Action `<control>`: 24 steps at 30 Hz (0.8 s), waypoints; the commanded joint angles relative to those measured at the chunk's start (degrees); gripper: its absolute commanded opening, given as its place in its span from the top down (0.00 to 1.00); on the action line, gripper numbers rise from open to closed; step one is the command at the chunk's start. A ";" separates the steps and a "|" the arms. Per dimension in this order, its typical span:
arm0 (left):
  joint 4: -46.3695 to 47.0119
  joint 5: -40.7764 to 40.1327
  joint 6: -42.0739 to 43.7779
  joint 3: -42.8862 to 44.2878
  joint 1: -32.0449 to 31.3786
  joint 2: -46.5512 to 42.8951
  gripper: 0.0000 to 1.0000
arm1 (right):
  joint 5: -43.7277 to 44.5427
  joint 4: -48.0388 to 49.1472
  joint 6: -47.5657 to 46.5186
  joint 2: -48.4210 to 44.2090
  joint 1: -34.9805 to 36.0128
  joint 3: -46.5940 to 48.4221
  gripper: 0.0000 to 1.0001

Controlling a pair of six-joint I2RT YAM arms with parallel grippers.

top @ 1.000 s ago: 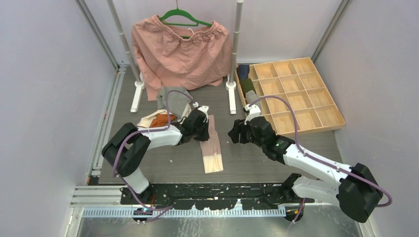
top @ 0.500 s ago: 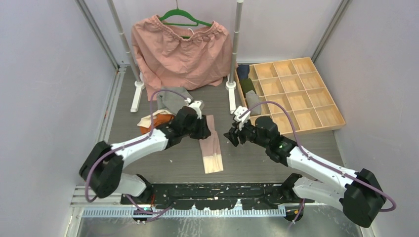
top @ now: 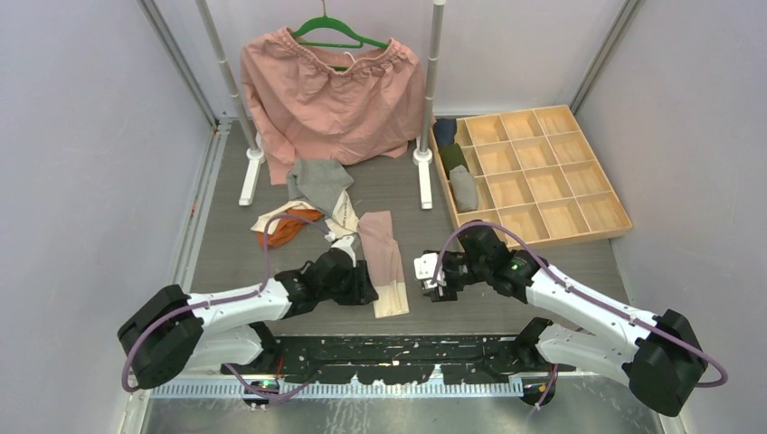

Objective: Roll the underwear
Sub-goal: Roll the underwear to the center of the board.

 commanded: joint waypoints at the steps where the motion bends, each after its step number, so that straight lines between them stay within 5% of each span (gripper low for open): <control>1: 3.07 -7.15 -8.18 -1.13 -3.07 -0.34 0.53 | -1.85 0.12 -3.50 -0.01 0.99 1.16 0.37; 8: 2.51 -9.26 -11.55 -0.08 -3.44 2.42 0.55 | 1.30 -0.10 -3.43 -0.70 2.28 1.03 0.37; 24: 3.65 -8.81 -11.36 0.64 -3.38 7.14 0.92 | 4.49 -0.88 -8.34 -0.86 5.97 -0.28 0.37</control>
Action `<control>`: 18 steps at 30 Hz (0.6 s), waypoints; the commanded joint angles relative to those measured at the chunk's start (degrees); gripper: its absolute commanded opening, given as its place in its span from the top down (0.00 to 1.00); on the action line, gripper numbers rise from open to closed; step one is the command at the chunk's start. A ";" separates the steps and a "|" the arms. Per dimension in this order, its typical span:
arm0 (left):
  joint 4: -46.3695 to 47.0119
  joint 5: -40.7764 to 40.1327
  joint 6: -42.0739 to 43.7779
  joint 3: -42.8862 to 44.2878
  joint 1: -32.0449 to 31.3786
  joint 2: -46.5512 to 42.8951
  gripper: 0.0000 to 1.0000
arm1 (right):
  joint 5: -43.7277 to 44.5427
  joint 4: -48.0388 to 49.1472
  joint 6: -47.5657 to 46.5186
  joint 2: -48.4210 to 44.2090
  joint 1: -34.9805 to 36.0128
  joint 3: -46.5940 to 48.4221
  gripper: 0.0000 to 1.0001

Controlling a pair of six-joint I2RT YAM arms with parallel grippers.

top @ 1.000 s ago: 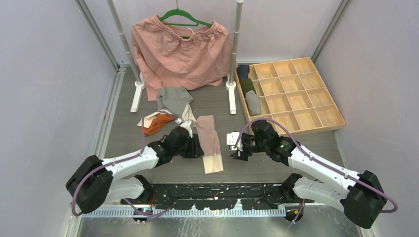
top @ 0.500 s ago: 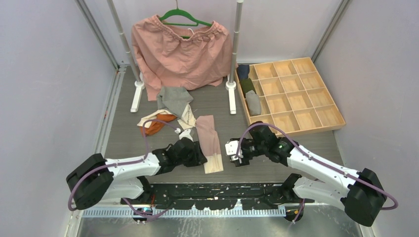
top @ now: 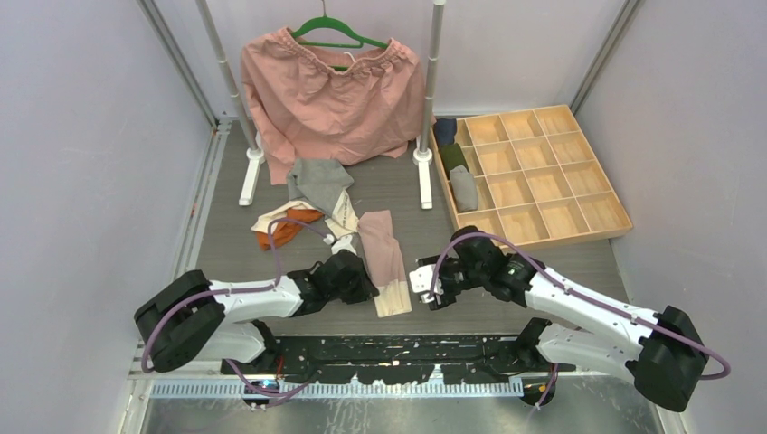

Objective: Roll the underwear
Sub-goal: Roll the underwear to the center of the board.

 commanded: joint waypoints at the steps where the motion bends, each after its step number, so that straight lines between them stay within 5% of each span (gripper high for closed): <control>1: -4.20 -3.21 1.82 0.28 0.02 -1.05 0.94 | 1.40 -0.49 -4.13 -0.37 2.35 -0.52 0.37; 13: -15.44 -0.81 16.87 4.58 5.95 -3.26 0.96 | 14.60 11.94 -12.36 9.57 13.87 -2.74 0.33; 18: -16.25 3.51 20.45 7.02 6.67 -1.18 0.77 | 15.98 24.07 -12.60 12.58 15.39 -6.09 0.31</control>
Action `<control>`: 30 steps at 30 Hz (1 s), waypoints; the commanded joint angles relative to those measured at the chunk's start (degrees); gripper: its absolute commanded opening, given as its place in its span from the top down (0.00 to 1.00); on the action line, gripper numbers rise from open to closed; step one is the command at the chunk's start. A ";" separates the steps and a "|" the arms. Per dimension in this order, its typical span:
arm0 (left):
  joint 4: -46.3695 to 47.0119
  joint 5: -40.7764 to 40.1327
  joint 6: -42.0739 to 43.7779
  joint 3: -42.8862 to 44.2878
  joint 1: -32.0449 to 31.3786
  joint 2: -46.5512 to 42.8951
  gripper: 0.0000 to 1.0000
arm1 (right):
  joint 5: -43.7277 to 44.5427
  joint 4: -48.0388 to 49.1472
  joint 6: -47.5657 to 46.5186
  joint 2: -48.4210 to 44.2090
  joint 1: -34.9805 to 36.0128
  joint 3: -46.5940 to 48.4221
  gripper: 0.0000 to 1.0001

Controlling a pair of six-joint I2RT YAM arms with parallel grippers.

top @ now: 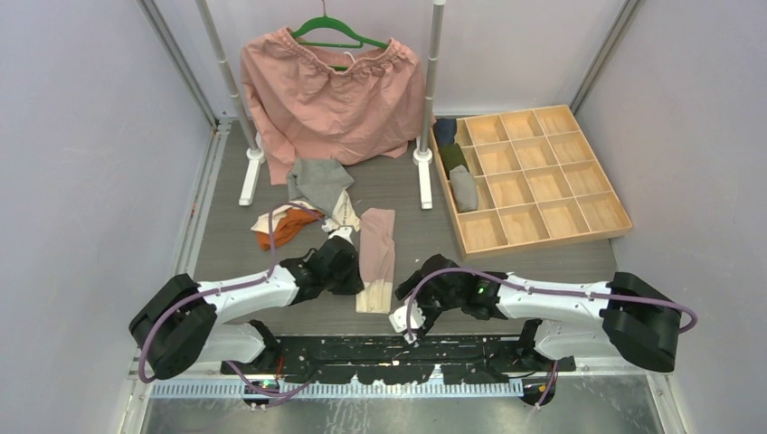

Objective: Roll the underwear
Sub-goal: Roll the underwear to the center of the board.

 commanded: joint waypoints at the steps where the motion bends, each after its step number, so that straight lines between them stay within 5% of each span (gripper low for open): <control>1: -2.82 4.34 5.74 3.06 0.44 1.60 0.74 | 3.74 13.21 -2.25 2.28 1.18 -2.01 0.30; 7: -2.99 7.84 5.52 3.10 -0.65 -2.37 0.65 | 3.62 15.79 -2.31 3.95 1.82 -2.83 0.28; 21: -8.56 -0.23 5.25 5.10 -2.81 -8.45 0.69 | 2.38 14.95 -3.60 5.73 2.03 -2.58 0.28; 30: -0.67 6.37 6.79 5.38 -6.06 -6.18 0.68 | 1.77 15.88 -3.00 5.69 2.11 -2.85 0.28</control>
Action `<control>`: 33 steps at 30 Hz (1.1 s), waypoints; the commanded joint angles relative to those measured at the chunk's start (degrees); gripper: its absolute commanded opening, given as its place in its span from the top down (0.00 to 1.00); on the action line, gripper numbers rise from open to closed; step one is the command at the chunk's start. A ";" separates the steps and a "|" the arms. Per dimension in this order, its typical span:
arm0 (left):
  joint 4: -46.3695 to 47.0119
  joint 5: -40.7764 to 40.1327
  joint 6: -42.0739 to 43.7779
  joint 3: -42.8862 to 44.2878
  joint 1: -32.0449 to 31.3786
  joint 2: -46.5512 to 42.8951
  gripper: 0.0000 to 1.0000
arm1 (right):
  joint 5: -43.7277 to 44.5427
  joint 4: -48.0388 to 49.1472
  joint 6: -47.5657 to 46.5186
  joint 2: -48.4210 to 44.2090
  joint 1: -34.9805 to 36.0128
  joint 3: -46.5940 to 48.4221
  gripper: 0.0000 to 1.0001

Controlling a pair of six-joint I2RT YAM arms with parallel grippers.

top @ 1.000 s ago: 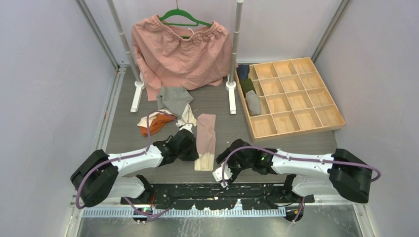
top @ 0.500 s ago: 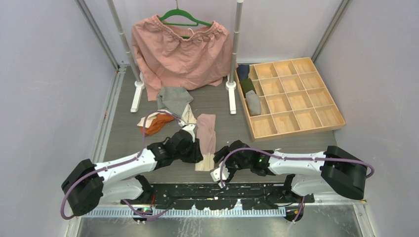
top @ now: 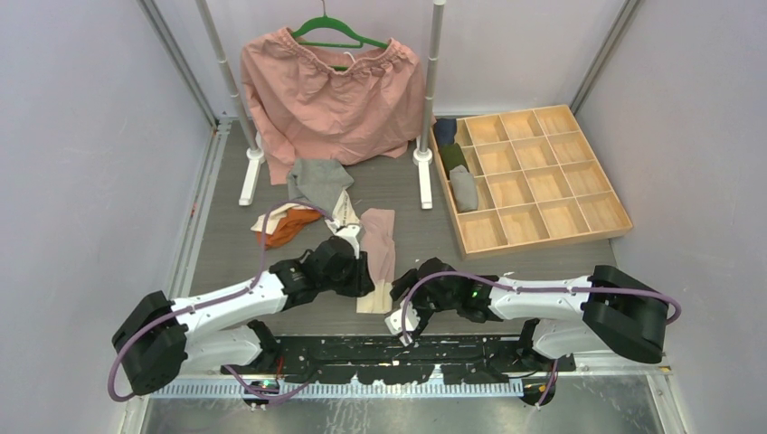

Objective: Roll the underwear
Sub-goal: Roll the underwear to the center of the board.

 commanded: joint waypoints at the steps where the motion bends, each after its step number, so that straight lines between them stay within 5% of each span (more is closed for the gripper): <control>1: 3.29 1.66 2.13 3.06 -4.04 3.98 0.68 | -1.18 2.21 -0.03 -0.31 0.41 0.37 0.28; 16: -5.93 -10.56 0.29 8.02 -11.22 9.32 0.71 | -0.70 2.42 1.54 -3.02 0.60 -1.59 0.29; 33: -6.07 -11.13 -0.67 8.88 -13.02 14.59 0.74 | -0.40 1.44 1.67 -4.26 0.69 -2.20 0.29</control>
